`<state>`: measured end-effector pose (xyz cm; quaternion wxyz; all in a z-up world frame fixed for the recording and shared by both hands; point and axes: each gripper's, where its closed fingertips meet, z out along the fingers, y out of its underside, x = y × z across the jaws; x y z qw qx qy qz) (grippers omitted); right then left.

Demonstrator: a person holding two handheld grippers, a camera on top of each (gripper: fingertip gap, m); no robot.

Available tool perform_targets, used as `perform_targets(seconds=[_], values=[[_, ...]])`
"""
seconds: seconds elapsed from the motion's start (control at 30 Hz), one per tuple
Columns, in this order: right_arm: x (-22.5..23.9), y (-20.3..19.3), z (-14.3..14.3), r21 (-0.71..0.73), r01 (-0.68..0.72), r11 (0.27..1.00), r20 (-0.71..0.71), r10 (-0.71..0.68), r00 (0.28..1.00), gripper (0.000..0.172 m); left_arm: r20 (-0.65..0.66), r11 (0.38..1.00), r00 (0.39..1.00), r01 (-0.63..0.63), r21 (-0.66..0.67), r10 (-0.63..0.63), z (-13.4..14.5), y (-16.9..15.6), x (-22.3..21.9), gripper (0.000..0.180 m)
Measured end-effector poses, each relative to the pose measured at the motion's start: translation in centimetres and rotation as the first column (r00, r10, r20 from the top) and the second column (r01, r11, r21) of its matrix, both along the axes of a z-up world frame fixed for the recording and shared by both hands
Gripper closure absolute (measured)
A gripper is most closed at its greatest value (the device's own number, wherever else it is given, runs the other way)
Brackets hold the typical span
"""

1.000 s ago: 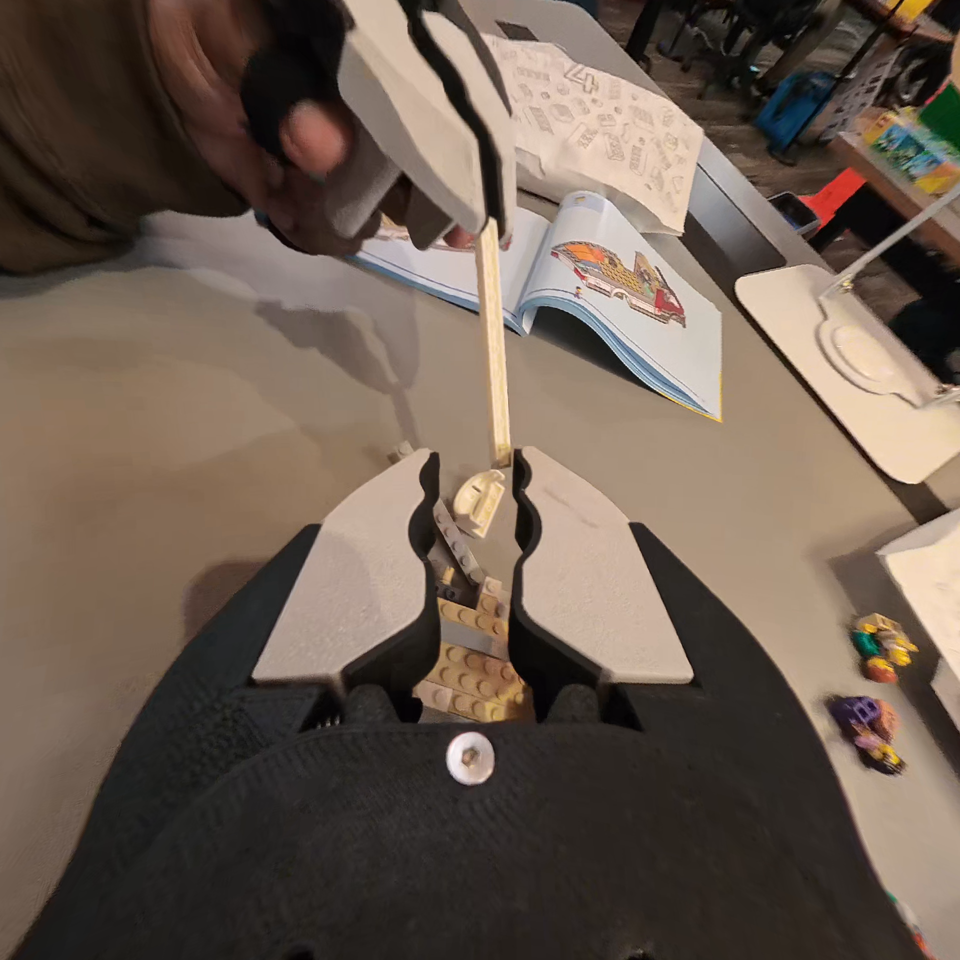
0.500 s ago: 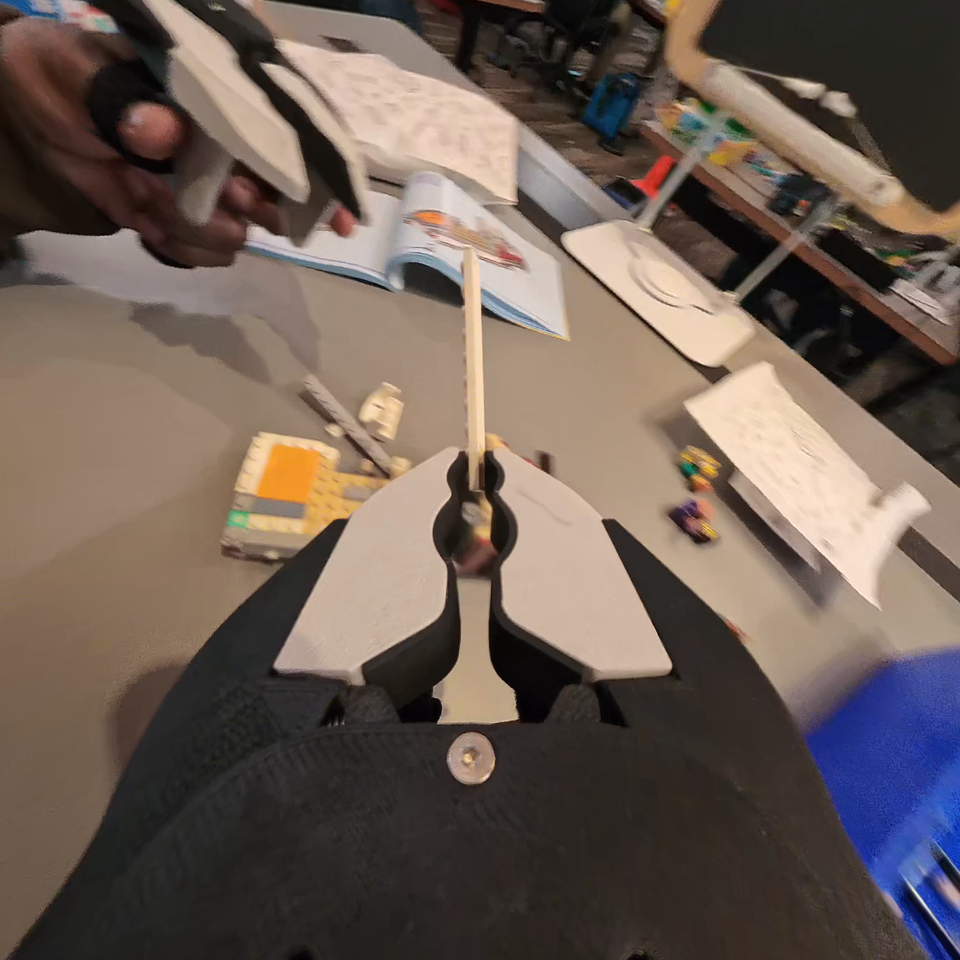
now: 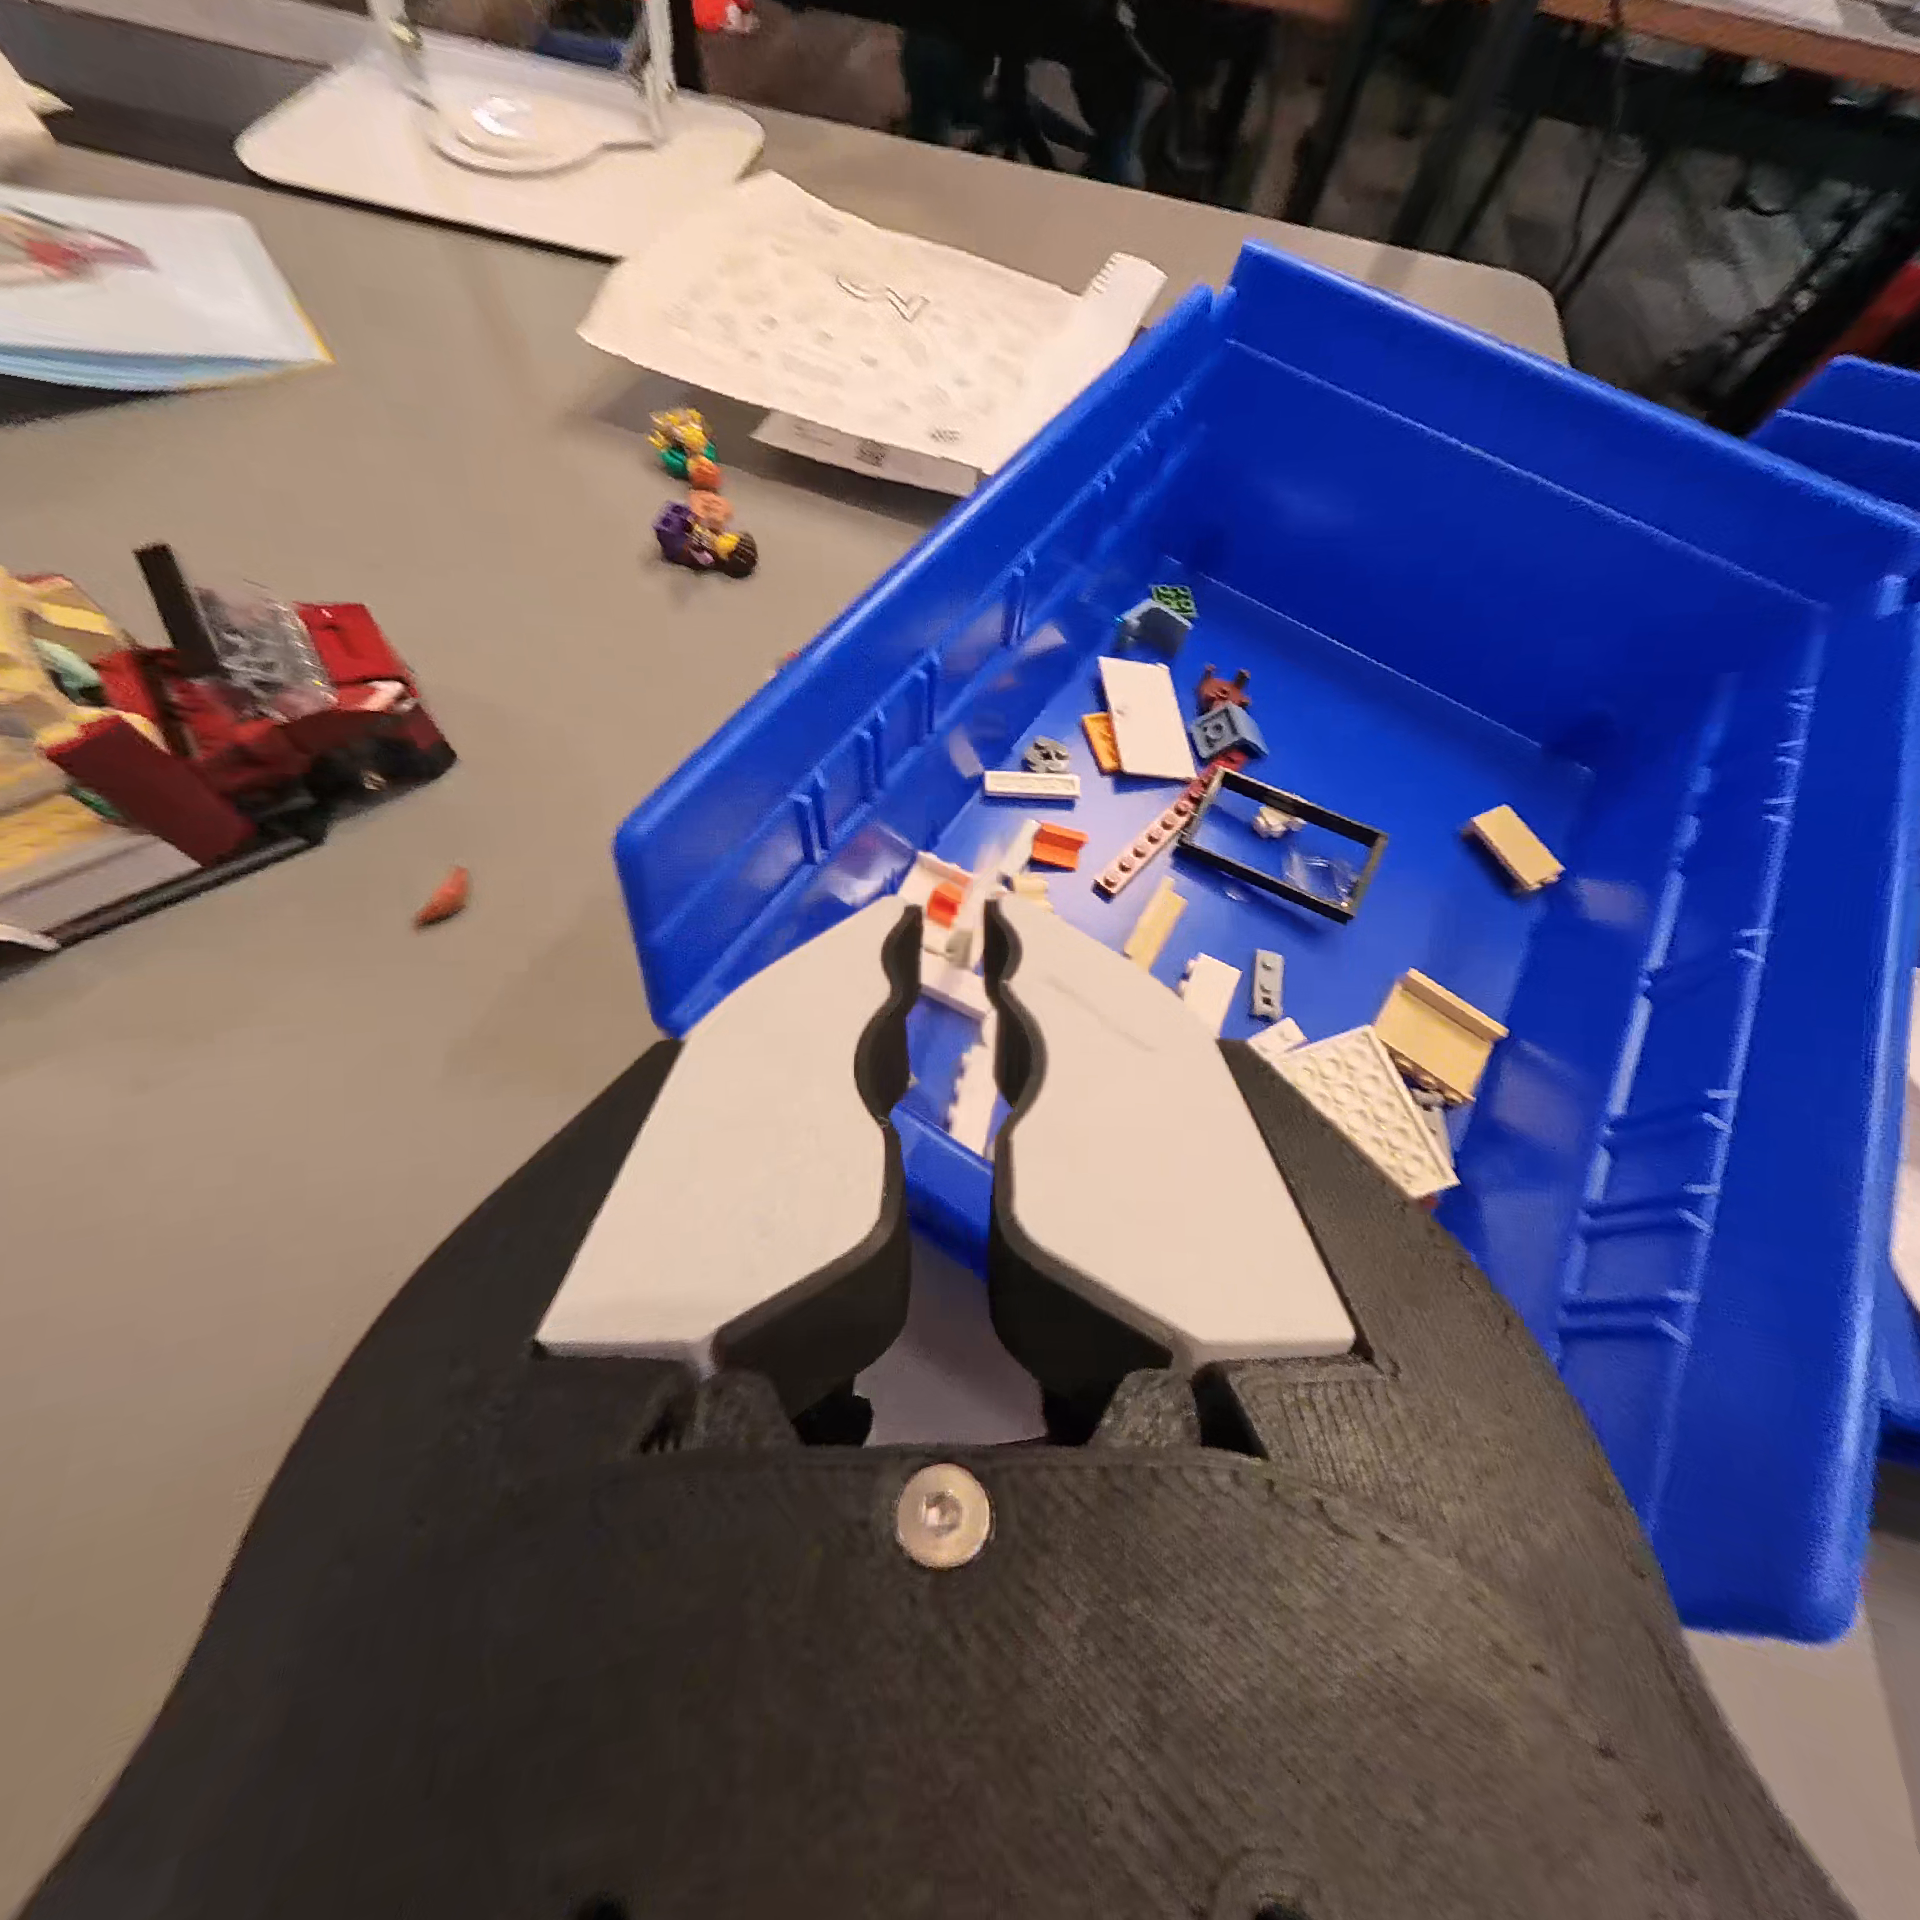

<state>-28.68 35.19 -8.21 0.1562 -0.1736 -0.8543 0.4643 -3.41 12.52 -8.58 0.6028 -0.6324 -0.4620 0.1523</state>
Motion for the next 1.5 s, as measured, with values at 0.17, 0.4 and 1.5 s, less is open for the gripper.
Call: perform_targets(seconds=[0.17, 0.4, 1.5], values=[[5.3, -2.7, 1.1, 0.049, -0.217, 0.975, -0.102, 0.221, 0.970, 0.158, 0.045, 0.997, 0.999, 0.032, -0.063, -0.029, -0.9, 0.2, 0.5, 0.156], [20.7, -9.4, -3.9, 0.038, -0.704, 0.709, 0.147, 0.693, 0.706, 0.155, 0.052, 0.937, 0.979, 0.206, -0.283, -0.199, -2.6, 3.2, 2.2, 0.149], [27.0, -16.2, -7.3, 0.255, -0.711, 0.655, 0.009, 0.734, 0.679, 0.163, 0.228, 0.776, 0.943, 0.330, -0.538, -0.243, -8.5, 5.8, 2.2, 0.155]])
